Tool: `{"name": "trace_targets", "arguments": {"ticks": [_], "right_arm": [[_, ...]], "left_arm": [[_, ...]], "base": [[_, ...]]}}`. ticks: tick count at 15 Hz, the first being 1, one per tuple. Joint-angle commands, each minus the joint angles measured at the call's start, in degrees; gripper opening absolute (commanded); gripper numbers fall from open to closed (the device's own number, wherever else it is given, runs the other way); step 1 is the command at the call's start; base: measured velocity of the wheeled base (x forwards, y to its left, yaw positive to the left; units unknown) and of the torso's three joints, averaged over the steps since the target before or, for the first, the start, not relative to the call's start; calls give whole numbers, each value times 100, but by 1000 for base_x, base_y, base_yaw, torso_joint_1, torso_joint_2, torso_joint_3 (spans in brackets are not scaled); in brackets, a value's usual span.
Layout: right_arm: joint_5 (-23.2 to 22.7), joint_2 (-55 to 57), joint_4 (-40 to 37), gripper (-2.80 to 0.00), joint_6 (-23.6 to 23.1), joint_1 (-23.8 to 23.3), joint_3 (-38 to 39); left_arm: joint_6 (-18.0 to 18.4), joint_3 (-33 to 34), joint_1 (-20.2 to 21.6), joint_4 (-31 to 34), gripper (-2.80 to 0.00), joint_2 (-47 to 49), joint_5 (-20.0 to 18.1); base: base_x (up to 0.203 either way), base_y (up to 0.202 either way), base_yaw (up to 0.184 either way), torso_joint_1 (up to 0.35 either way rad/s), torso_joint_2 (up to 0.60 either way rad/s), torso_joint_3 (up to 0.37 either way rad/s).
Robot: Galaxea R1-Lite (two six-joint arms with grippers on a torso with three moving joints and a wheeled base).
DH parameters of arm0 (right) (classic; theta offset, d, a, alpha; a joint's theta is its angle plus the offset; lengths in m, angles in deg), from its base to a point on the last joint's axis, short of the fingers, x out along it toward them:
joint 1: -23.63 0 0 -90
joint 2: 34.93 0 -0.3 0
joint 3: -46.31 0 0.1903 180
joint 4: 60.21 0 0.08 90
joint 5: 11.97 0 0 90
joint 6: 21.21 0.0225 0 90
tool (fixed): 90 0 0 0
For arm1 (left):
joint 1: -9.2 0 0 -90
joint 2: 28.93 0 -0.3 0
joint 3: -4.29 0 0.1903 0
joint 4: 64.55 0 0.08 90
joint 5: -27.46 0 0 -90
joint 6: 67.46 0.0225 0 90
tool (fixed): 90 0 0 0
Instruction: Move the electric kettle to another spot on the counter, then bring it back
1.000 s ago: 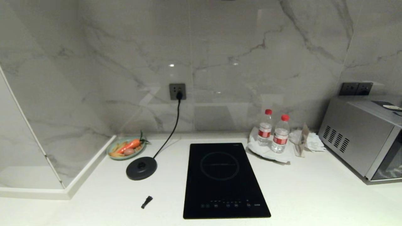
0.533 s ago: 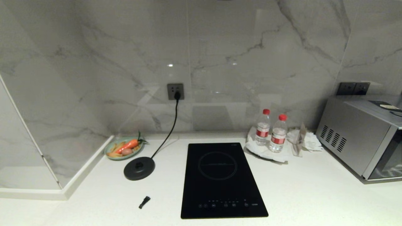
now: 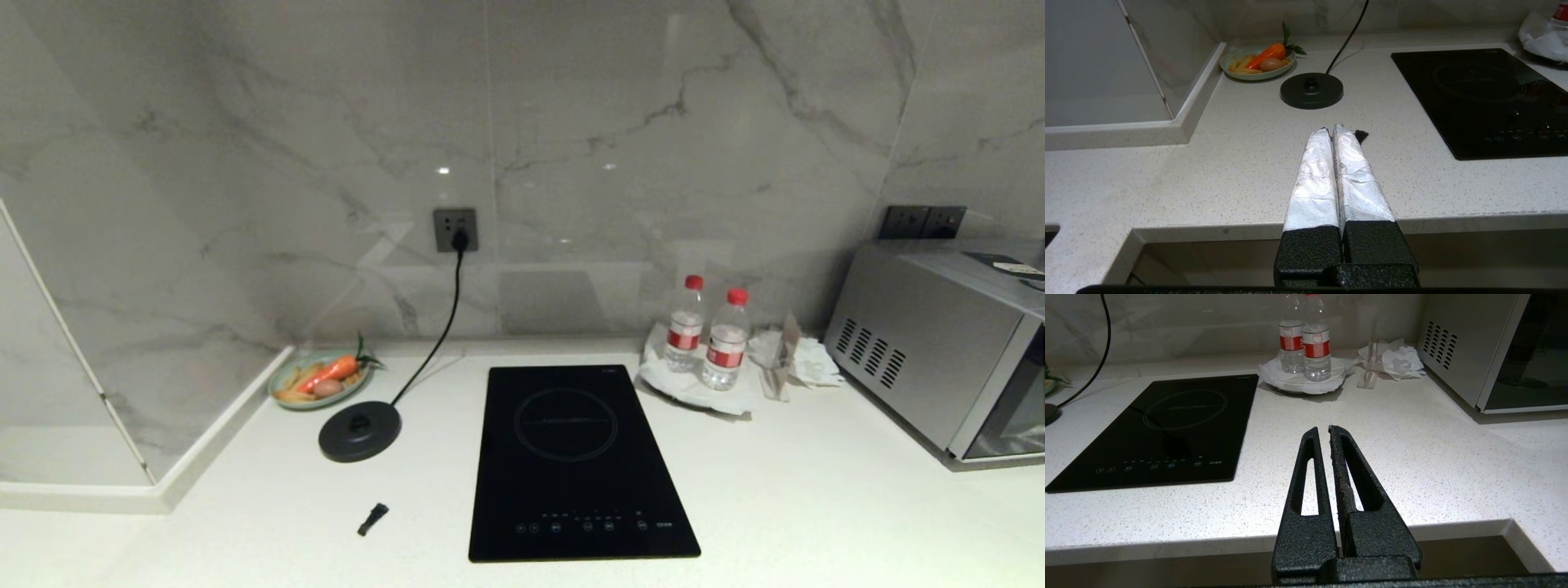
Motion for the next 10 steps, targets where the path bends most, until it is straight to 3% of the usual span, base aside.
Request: {"name": "trace_targets", "arguments": {"ticks": [1,10], "right_arm": [[-2,9,-2,-280,0,6,0],[-2,9,-2,-280,9,6,0]], "left_arm": [[1,1,1,4,-280,1,0],[1,1,1,4,-280,1,0]], "base": [[0,0,0,-141,335,183],[0,0,0,-129,321,190]]}}
